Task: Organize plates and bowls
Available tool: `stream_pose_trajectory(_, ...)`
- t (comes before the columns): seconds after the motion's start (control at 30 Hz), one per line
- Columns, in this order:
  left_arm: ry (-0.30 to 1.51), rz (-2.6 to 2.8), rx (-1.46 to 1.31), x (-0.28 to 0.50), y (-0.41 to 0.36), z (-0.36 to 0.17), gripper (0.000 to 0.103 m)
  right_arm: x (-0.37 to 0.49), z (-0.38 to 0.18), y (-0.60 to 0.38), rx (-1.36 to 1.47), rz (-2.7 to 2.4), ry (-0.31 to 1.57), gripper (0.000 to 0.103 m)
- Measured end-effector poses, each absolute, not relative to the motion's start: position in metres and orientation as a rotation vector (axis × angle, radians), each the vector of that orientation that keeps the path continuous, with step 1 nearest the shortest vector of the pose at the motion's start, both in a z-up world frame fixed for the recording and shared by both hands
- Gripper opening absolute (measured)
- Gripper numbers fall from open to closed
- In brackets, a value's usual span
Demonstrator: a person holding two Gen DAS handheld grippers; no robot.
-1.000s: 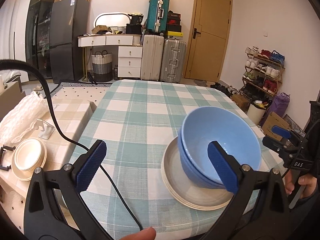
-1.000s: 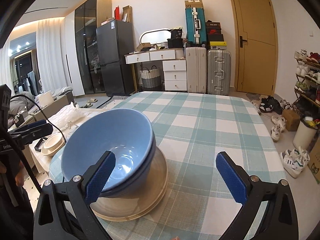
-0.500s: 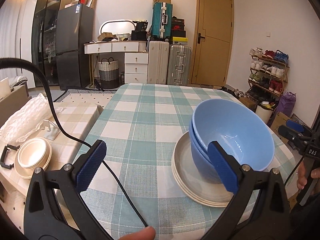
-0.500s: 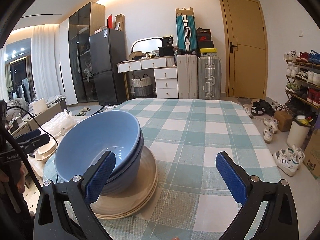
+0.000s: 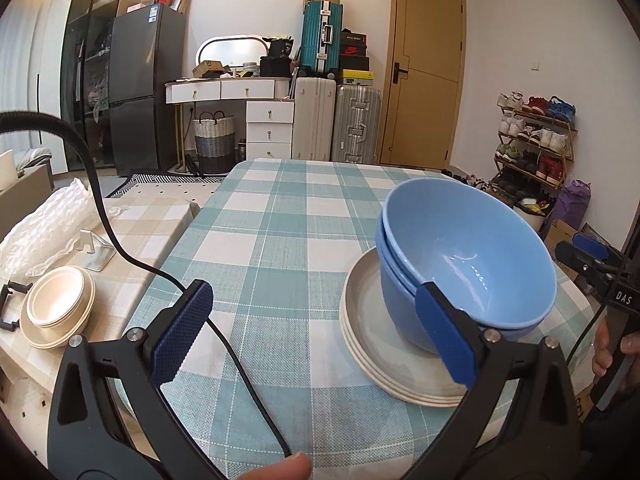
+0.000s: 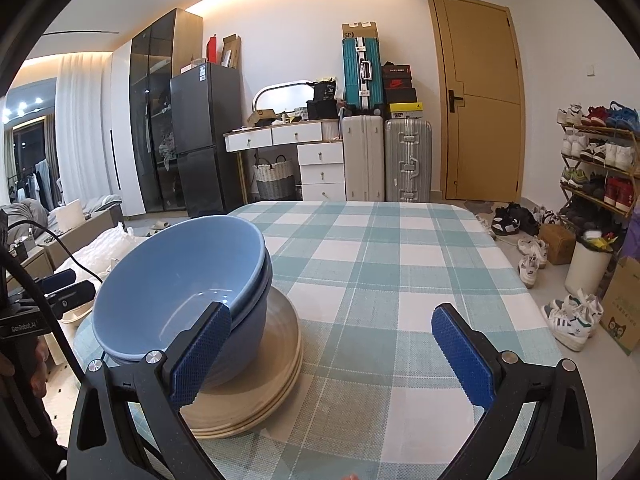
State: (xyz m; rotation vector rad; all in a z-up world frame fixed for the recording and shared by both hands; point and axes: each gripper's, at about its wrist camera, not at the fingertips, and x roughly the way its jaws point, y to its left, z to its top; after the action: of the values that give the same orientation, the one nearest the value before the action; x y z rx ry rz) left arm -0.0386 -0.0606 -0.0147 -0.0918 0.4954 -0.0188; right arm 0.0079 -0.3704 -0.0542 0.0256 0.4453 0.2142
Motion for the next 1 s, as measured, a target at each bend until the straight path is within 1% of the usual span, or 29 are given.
stream_pose_trajectory(1.0,0.467,-0.02,-0.056,-0.038,-0.0673,-0.015,0.101,0.0107,-0.0577,-0.3655,0.006,0.222,0.444,0.102)
